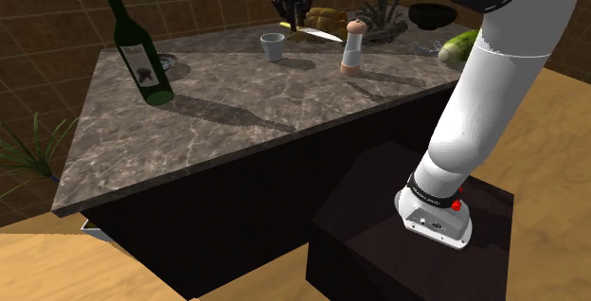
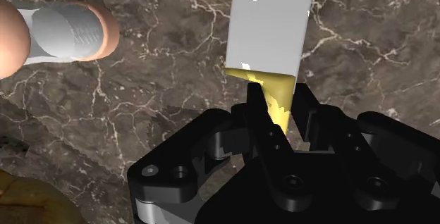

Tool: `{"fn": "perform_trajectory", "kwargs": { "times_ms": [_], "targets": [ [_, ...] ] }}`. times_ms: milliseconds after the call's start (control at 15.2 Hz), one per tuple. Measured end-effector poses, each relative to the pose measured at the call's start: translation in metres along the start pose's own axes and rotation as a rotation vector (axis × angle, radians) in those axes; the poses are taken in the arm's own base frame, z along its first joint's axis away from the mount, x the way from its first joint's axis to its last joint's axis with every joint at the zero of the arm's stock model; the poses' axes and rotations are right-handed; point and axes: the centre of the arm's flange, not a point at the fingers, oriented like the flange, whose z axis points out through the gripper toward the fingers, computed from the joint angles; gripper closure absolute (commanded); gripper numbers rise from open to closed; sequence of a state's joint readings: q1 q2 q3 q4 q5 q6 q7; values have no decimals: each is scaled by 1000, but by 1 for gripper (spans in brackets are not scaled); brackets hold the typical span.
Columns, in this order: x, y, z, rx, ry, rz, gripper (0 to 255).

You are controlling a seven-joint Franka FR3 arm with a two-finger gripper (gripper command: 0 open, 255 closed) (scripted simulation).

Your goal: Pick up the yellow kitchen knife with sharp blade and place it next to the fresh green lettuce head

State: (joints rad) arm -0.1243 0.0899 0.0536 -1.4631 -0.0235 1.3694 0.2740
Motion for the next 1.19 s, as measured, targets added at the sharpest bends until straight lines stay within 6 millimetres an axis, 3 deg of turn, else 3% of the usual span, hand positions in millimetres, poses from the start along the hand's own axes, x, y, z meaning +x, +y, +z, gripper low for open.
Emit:
{"fn": "perform_trajectory", "kwargs": {
  "times_ms": [1188],
  "targets": [
    [-60, 229, 20, -1, 16, 0, 255]
  ]
}}
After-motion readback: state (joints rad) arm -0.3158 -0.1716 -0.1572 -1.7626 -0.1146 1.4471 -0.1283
